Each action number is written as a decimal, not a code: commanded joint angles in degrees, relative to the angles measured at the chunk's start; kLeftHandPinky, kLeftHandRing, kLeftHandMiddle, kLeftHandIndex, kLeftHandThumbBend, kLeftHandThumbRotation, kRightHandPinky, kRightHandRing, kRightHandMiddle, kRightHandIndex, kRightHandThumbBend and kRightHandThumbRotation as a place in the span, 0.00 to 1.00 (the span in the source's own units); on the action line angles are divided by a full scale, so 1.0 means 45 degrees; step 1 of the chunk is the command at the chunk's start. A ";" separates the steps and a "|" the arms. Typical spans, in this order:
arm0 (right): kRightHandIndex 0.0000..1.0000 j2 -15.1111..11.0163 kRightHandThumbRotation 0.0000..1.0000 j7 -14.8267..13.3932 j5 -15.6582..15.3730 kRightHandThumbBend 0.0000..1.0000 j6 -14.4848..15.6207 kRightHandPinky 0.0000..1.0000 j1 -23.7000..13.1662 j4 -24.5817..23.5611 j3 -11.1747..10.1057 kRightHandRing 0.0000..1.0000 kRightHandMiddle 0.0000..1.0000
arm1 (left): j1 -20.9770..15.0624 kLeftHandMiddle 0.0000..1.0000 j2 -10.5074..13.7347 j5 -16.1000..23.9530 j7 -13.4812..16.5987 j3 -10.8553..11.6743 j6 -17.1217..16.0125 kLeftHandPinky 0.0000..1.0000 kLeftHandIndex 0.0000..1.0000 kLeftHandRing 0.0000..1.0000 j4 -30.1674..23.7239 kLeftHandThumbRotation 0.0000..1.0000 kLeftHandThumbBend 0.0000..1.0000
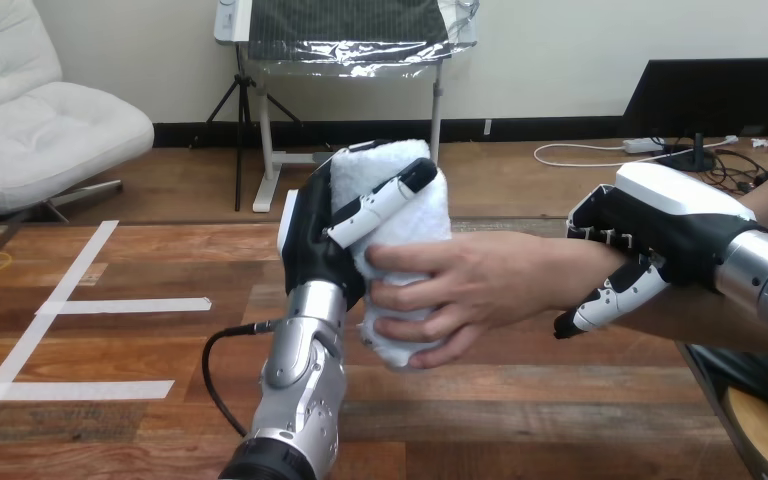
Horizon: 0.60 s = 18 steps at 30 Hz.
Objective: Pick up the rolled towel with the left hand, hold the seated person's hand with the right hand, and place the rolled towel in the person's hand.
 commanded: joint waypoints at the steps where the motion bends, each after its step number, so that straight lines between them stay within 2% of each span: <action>1: 0.40 0.0626 0.22 -0.0263 0.0668 0.88 0.0092 0.27 -0.0697 0.0584 -0.0222 0.33 0.39 | -0.3013 0.50 -0.3448 0.0657 -0.0673 -0.1152 0.0563 0.39 0.49 0.46 -0.2784 0.06 0.85; 2: 0.40 0.0603 0.22 -0.0196 0.0683 0.88 0.0146 0.27 -0.0690 0.0556 -0.0222 0.33 0.40 | -0.2949 0.51 -0.3272 0.0860 -0.0679 -0.1312 0.0718 0.40 0.50 0.47 -0.2879 0.09 0.86; 3: 0.42 0.0560 0.24 -0.0072 0.0715 0.89 0.0237 0.28 -0.0678 0.0498 -0.0218 0.35 0.41 | -0.2859 0.58 -0.3047 0.1203 -0.0604 -0.1515 0.0846 0.44 0.57 0.53 -0.2997 0.23 0.89; 4: 0.43 0.0528 0.26 0.0017 0.0738 0.89 0.0302 0.29 -0.0669 0.0455 -0.0215 0.35 0.42 | -0.2793 0.60 -0.2887 0.1451 -0.0549 -0.1659 0.0942 0.46 0.60 0.55 -0.3088 0.29 0.90; 8: 0.47 0.0380 0.30 0.0252 0.0708 0.91 0.0414 0.31 -0.0652 0.0326 -0.0134 0.38 0.45 | -0.2601 0.67 -0.2623 0.1929 -0.0499 -0.1827 0.1180 0.51 0.67 0.62 -0.3349 0.46 0.93; 9: 0.50 0.0345 0.32 0.0300 0.0694 0.92 0.0434 0.32 -0.0649 0.0296 -0.0113 0.40 0.46 | -0.2556 0.70 -0.2589 0.2022 -0.0502 -0.1832 0.1237 0.53 0.70 0.66 -0.3413 0.53 0.93; 10: 0.50 0.0251 0.32 0.0427 0.0617 0.92 0.0497 0.32 -0.0637 0.0203 -0.0055 0.40 0.46 | -0.2486 0.70 -0.2505 0.2101 -0.0546 -0.1839 0.1309 0.53 0.70 0.66 -0.3479 0.53 0.93; 11: 0.54 0.0192 0.37 0.0507 0.0566 0.94 0.0542 0.35 -0.0629 0.0142 -0.0018 0.43 0.49 | -0.2435 0.73 -0.2463 0.2153 -0.0580 -0.1827 0.1372 0.54 0.73 0.69 -0.3539 0.60 0.94; 16: 0.60 -0.0054 0.44 0.0910 0.0504 0.97 0.0675 0.41 -0.0530 -0.0155 0.0053 0.49 0.56 | -0.2179 0.78 -0.2216 0.2325 -0.0726 -0.1704 0.1847 0.58 0.78 0.75 -0.3832 0.73 0.94; 18: 0.64 -0.0098 0.49 0.1007 0.0550 0.98 0.0667 0.46 -0.0482 -0.0220 0.0025 0.53 0.60 | -0.2090 0.82 -0.2144 0.2380 -0.0801 -0.1649 0.1996 0.62 0.81 0.79 -0.3939 0.80 0.94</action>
